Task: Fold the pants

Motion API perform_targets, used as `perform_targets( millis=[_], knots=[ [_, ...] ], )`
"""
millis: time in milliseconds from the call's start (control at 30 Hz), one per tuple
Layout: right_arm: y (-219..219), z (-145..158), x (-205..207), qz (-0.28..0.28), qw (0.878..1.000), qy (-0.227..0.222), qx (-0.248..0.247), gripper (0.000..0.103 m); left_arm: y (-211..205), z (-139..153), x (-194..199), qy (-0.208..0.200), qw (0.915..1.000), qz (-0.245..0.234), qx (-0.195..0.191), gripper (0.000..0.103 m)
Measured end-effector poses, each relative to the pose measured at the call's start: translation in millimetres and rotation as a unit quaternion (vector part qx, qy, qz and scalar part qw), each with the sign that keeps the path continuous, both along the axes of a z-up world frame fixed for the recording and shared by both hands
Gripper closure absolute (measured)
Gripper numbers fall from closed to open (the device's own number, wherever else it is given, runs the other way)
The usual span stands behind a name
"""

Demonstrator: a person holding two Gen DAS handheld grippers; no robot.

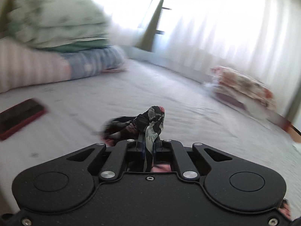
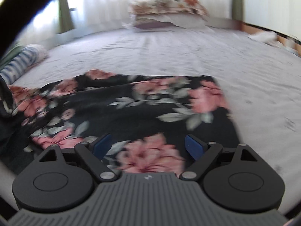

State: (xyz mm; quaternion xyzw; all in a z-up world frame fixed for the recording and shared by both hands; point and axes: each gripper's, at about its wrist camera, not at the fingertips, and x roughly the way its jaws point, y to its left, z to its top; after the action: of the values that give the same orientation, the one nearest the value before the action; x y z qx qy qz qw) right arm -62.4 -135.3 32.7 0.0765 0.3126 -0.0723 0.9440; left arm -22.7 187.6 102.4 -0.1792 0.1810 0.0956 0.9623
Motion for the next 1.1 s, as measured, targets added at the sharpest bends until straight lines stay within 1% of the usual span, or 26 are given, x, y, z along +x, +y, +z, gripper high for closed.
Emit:
perform_targets(
  millis=[67, 133, 167, 200, 267, 333, 367, 433, 500, 567, 600, 633, 733, 767, 833, 867, 900, 967, 1000, 1033, 1067, 1100],
  knots=[
    [-17.6, 6.8, -6.3, -0.024, 0.999, -0.007, 0.026, 0.011, -35.0, 10.4, 8.0, -0.009, 0.9990, -0.042, 0.007, 0.096],
    [-36.3, 12.4, -12.1, -0.051, 0.998, -0.006, 0.043, 0.011, -74.3, 18.0, 14.3, -0.018, 0.9962, -0.084, 0.017, 0.096],
    [-55.6, 15.7, -19.2, -0.075, 0.996, -0.007, 0.049, 0.011, -94.7, 20.4, 16.9, -0.020, 0.9941, -0.105, 0.021, 0.096],
    [-55.6, 15.7, -19.2, -0.075, 0.996, -0.007, 0.049, 0.011, -117.1, 22.1, 18.2, -0.022, 0.9914, -0.127, 0.023, 0.096],
    [-75.2, 17.2, -28.7, -0.100, 0.993, -0.009, 0.056, 0.011, -163.7, 21.5, 16.7, -0.022, 0.9833, -0.178, 0.030, 0.096],
    [-94.2, 17.0, -39.1, -0.120, 0.991, -0.010, 0.065, 0.011, -212.9, 16.2, 7.9, -0.020, 0.9703, -0.236, 0.051, 0.096],
    [-103.1, 16.5, -44.6, -0.130, 0.989, -0.009, 0.071, 0.011, -237.3, 11.1, 2.8, -0.015, 0.9612, -0.267, 0.067, 0.096],
    [-119.0, 15.1, -55.6, -0.148, 0.985, -0.010, 0.083, 0.011, -279.6, -4.5, -6.9, 0.012, 0.9412, -0.326, 0.087, 0.096],
    [-131.8, 13.9, -64.9, -0.160, 0.983, -0.010, 0.088, 0.011, -310.3, -22.9, -16.4, 0.042, 0.9228, -0.371, 0.094, 0.096],
    [-140.5, 12.6, -71.9, -0.168, 0.982, -0.011, 0.090, 0.011, -332.2, -40.0, -30.8, 0.065, 0.9088, -0.400, 0.098, 0.096],
    [-144.3, 12.2, -74.3, -0.171, 0.981, -0.012, 0.091, 0.011, -336.5, -47.2, -38.2, 0.073, 0.9029, -0.412, 0.100, 0.095],
    [-148.2, 12.2, -75.9, -0.173, 0.981, -0.013, 0.091, 0.011, -341.2, -52.8, -43.1, 0.078, 0.8987, -0.418, 0.106, 0.094],
    [-154.9, 12.9, -75.1, -0.171, 0.981, -0.019, 0.091, 0.011, -350.2, -65.8, -53.4, 0.089, 0.8883, -0.428, 0.141, 0.087],
    [-156.7, 13.7, -73.9, -0.166, 0.981, -0.022, 0.096, 0.011, -354.9, -68.5, -58.1, 0.090, 0.8843, -0.431, 0.156, 0.082],
    [-158.1, 14.9, -72.7, -0.160, 0.981, -0.026, 0.102, 0.011, -357.1, -70.9, -67.5, 0.084, 0.8742, -0.442, 0.183, 0.064],
    [-159.0, 16.6, -72.0, -0.153, 0.982, -0.030, 0.106, 0.011, -359.2, -72.1, -74.2, 0.080, 0.8715, -0.444, 0.192, 0.047],
    [-158.9, 19.5, -71.7, -0.143, 0.983, -0.035, 0.109, 0.011, -357.0, -71.3, -79.4, 0.075, 0.8705, -0.445, 0.196, 0.040],
    [-158.0, 25.0, -69.1, -0.117, 0.986, -0.047, 0.112, 0.011, -349.1, -67.4, -87.6, 0.069, 0.8689, -0.451, 0.191, 0.038],
    [-156.7, 27.7, -67.2, -0.102, 0.987, -0.052, 0.112, 0.011, -340.0, -64.9, -91.1, 0.068, 0.8701, -0.452, 0.184, 0.037],
    [-153.8, 31.6, -63.8, -0.088, 0.989, -0.056, 0.108, 0.011, -331.3, -61.8, -93.1, 0.069, 0.8740, -0.448, 0.175, 0.036],
    [-150.3, 34.7, -60.8, -0.075, 0.990, -0.059, 0.103, 0.010, -320.1, -57.7, -93.8, 0.070, 0.8796, -0.440, 0.166, 0.035],
    [-145.7, 37.4, -57.4, -0.063, 0.992, -0.060, 0.095, 0.010, -309.4, -54.0, -94.2, 0.070, 0.8871, -0.428, 0.158, 0.035]
  ],
)
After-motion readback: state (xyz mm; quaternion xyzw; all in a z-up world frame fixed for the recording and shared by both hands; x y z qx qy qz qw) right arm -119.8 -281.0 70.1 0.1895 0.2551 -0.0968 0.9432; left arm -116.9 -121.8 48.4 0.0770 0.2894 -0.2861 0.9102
